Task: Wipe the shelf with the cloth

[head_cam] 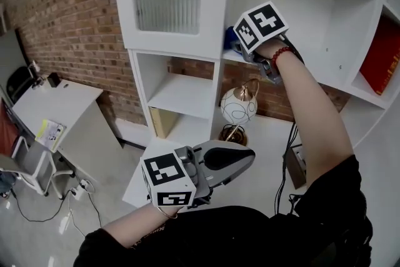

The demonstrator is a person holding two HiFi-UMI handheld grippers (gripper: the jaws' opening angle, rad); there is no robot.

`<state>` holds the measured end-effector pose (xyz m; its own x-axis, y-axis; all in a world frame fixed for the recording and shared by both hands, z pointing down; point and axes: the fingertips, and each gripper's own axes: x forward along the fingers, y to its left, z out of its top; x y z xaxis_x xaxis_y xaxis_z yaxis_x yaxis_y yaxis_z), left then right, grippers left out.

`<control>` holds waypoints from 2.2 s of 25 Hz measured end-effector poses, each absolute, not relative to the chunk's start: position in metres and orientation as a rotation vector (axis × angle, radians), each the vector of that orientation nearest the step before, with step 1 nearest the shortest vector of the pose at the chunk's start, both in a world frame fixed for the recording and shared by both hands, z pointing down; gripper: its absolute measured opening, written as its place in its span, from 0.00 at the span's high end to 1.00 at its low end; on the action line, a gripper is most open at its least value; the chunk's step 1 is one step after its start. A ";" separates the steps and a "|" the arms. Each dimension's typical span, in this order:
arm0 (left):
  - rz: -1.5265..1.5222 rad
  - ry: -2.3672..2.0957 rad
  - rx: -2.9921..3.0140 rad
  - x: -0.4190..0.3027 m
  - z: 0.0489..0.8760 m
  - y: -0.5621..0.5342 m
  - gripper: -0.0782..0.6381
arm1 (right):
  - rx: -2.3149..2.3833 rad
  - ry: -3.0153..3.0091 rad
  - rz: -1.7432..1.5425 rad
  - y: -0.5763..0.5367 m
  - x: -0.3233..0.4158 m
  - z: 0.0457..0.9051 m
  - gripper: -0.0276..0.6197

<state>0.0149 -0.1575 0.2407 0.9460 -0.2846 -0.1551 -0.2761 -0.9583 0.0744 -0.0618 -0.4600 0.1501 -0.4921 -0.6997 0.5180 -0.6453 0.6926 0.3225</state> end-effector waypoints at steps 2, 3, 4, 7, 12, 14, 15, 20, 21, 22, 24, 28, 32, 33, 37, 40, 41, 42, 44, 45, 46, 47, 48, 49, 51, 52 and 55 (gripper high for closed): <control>-0.247 -0.429 3.048 0.018 0.242 -0.157 0.89 | 1.049 -2.260 -0.104 -0.459 -0.059 0.151 0.75; -0.242 -0.418 3.050 0.021 0.242 -0.157 0.89 | 1.072 -2.259 -0.090 -0.459 -0.056 0.151 0.75; -0.237 -0.402 3.053 0.025 0.241 -0.156 0.89 | 1.096 -2.256 -0.077 -0.460 -0.052 0.151 0.75; -0.217 -0.347 3.064 0.039 0.241 -0.152 0.89 | 1.163 -2.228 -0.061 -0.462 -0.034 0.151 0.75; -0.198 -0.263 3.078 0.058 0.240 -0.148 0.89 | 1.271 -2.171 -0.057 -0.468 0.012 0.151 0.75; -0.189 -0.232 3.080 0.065 0.240 -0.146 0.89 | 1.305 -2.151 -0.044 -0.468 0.030 0.151 0.75; -0.184 -0.214 3.081 0.068 0.240 -0.144 0.89 | 1.322 -2.142 -0.037 -0.468 0.038 0.151 0.75; -0.174 -0.133 3.083 0.081 0.238 -0.137 0.89 | 1.413 -2.077 -0.018 -0.466 0.081 0.152 0.75; -0.175 -0.118 3.084 0.083 0.238 -0.136 0.89 | 1.431 -2.063 -0.013 -0.465 0.090 0.151 0.75; -0.175 -0.103 3.085 0.085 0.237 -0.135 0.89 | 1.449 -2.051 -0.005 -0.465 0.098 0.151 0.75; -0.174 -0.072 3.089 0.090 0.236 -0.132 0.89 | 1.488 -2.032 0.019 -0.465 0.118 0.152 0.75; -0.170 -0.027 3.099 0.098 0.235 -0.128 0.89 | 1.570 -1.991 0.072 -0.462 0.167 0.153 0.75; -0.167 0.010 3.099 0.101 0.234 -0.126 0.89 | 1.642 -1.943 0.107 -0.457 0.205 0.154 0.75; -0.168 0.021 3.099 0.102 0.234 -0.126 0.89 | 1.658 -1.937 0.111 -0.456 0.211 0.153 0.75; -0.171 0.056 3.093 0.103 0.235 -0.123 0.89 | 1.714 -1.886 0.108 -0.451 0.229 0.153 0.75; -0.174 0.079 3.091 0.103 0.235 -0.121 0.89 | 1.746 -1.824 0.103 -0.447 0.240 0.152 0.75; -0.175 0.083 3.092 0.103 0.235 -0.120 0.89 | 1.753 -1.811 0.101 -0.446 0.242 0.152 0.75; -0.176 0.084 3.093 0.102 0.236 -0.119 0.89 | 1.758 -1.802 0.100 -0.446 0.243 0.153 0.75; -0.181 0.079 3.097 0.098 0.236 -0.119 0.89 | 1.768 -1.778 0.102 -0.446 0.245 0.153 0.75; -0.187 0.071 3.098 0.094 0.235 -0.119 0.89 | 1.773 -1.761 0.108 -0.446 0.247 0.154 0.75; -0.196 0.059 3.099 0.090 0.235 -0.119 0.89 | 1.777 -1.742 0.115 -0.446 0.249 0.154 0.75; -0.207 0.044 3.098 0.086 0.234 -0.121 0.89 | 1.780 -1.723 0.117 -0.446 0.250 0.154 0.75; -0.217 0.028 3.097 0.081 0.233 -0.122 0.89 | 1.777 -1.708 0.110 -0.446 0.250 0.154 0.75; -0.226 0.014 3.095 0.076 0.233 -0.124 0.89 | 1.762 -1.708 0.090 -0.446 0.247 0.153 0.75; -0.234 -0.007 3.094 0.068 0.233 -0.126 0.89 | 1.683 -1.808 0.026 -0.448 0.226 0.148 0.74; -0.234 -0.014 3.094 0.064 0.233 -0.126 0.89 | 1.626 -1.921 0.008 -0.448 0.206 0.144 0.74; -0.233 -0.022 3.095 0.060 0.232 -0.125 0.89 | 1.413 -2.342 0.039 -0.438 0.123 0.122 0.74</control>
<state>0.0600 -0.1254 0.2322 0.9886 -0.0166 -0.1493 -0.0110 -0.9992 0.0383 0.1226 -0.4384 0.1222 -0.4069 -0.8427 0.3525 -0.8539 0.4879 0.1808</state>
